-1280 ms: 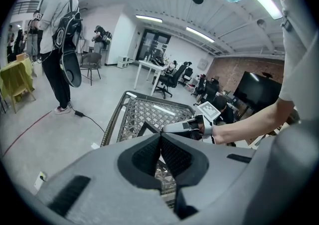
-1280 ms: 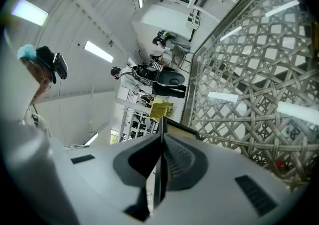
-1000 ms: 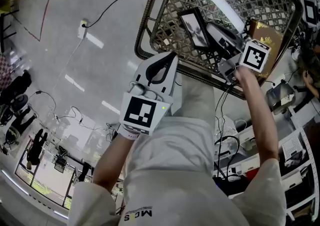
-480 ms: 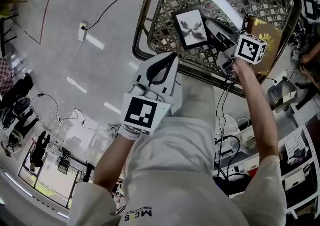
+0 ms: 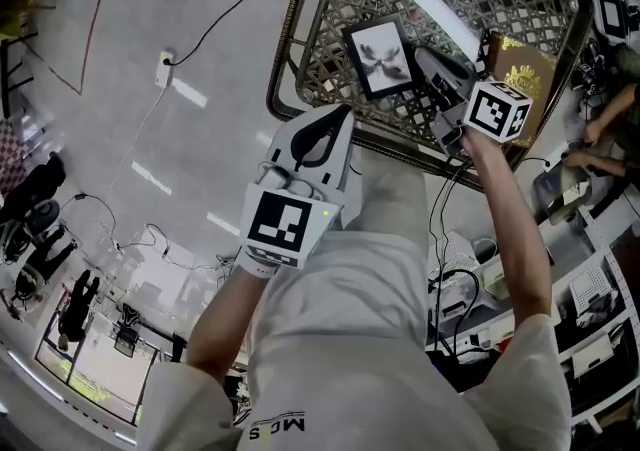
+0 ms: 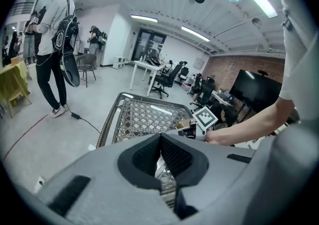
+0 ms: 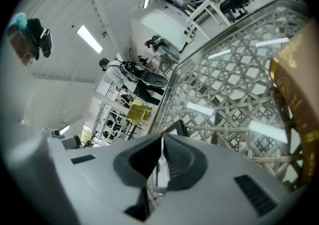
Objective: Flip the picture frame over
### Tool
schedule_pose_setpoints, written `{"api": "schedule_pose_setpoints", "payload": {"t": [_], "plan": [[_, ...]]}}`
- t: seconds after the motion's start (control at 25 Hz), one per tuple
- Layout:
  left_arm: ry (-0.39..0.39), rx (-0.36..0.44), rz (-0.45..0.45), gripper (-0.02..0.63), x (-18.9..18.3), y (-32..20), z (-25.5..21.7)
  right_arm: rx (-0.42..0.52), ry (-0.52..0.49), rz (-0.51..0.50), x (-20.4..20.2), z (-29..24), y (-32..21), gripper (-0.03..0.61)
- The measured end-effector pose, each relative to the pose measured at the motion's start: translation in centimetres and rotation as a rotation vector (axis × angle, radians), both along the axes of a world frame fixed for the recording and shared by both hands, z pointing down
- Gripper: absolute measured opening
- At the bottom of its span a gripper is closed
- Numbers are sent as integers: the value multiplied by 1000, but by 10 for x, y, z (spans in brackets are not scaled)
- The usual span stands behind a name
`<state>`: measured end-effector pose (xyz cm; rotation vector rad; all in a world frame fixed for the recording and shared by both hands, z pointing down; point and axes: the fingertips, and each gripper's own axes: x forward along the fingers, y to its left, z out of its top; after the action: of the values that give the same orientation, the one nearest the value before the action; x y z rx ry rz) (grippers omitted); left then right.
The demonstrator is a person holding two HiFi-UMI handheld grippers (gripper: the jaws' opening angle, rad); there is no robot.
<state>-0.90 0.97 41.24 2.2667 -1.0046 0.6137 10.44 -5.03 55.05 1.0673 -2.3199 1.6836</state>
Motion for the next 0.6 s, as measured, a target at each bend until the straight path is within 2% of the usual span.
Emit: {"api": "schedule_pose_setpoints", "payload": {"t": [0.6], "plan": [[40,90,-13,25,-7,1,-59,231,321,-10,7,-110,39,20]]}}
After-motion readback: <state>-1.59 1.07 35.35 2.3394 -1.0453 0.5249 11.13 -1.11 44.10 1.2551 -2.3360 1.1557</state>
